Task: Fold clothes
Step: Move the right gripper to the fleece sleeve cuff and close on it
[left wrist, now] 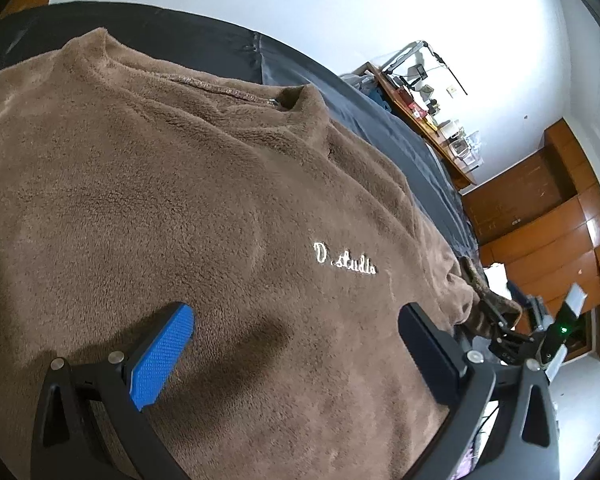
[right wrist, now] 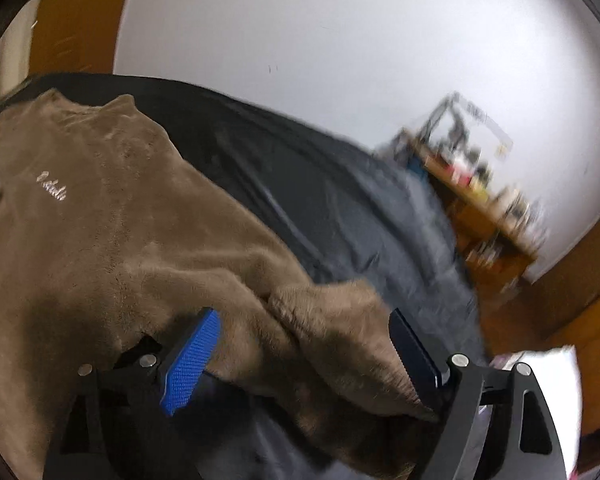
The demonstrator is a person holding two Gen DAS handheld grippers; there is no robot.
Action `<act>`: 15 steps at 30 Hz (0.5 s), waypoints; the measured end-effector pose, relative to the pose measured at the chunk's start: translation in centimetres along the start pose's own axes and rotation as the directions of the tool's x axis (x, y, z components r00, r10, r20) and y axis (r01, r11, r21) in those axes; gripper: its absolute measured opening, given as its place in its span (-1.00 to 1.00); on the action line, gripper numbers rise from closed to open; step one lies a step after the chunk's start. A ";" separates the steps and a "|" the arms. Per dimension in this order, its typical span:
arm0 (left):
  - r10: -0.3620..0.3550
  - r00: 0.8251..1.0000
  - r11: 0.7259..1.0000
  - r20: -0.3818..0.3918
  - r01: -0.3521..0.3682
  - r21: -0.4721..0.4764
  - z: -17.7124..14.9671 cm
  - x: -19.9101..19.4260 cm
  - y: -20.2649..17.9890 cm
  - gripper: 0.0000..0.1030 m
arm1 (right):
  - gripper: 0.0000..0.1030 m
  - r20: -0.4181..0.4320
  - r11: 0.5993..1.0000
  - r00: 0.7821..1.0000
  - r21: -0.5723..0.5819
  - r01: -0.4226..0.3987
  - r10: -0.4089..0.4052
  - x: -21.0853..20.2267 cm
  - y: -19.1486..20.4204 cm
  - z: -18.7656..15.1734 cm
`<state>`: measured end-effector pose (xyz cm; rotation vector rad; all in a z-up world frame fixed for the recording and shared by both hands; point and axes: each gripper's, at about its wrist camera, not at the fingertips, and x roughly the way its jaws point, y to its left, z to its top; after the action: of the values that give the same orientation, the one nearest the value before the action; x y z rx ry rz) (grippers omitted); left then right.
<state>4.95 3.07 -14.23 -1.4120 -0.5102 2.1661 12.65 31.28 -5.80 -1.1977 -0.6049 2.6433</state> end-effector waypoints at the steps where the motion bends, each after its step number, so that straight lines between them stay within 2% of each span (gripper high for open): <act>1: 0.005 1.000 1.000 0.001 -0.005 0.007 0.0 0.1 -0.1 1.00 | 0.71 0.003 1.000 1.000 -0.012 0.019 -0.019 0.1 0.1 0.1; 6: 0.011 1.000 1.000 0.007 -0.011 0.025 -0.2 0.2 -0.1 1.00 | 0.71 -0.043 0.999 0.998 -0.004 0.036 -0.037 1.2 0.1 0.8; 11: 0.011 1.000 0.999 0.009 -0.011 0.031 -0.3 0.2 -0.1 1.00 | 0.71 -0.153 0.999 0.987 -0.040 0.035 -0.041 4.4 0.3 0.2; 13: 0.010 1.000 0.999 0.010 -0.011 0.034 -0.3 0.2 -0.2 1.00 | 0.67 -0.164 0.999 0.987 0.033 0.001 0.005 4.8 -0.8 0.1; 14: 0.008 1.000 0.999 0.011 -0.009 0.034 -0.3 0.2 -0.1 1.00 | 0.49 -0.167 0.995 0.985 0.091 -0.039 0.054 4.9 -1.5 0.0; 15: 0.006 1.000 0.999 0.011 -0.006 0.033 -0.3 0.2 -0.1 1.00 | 0.23 -0.168 0.985 0.980 0.154 -0.084 0.109 4.9 -2.3 -0.1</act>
<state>5.14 3.28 -14.46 -1.3871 -0.4725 2.1780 9.48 34.96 -8.18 -1.4282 -0.3241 2.5691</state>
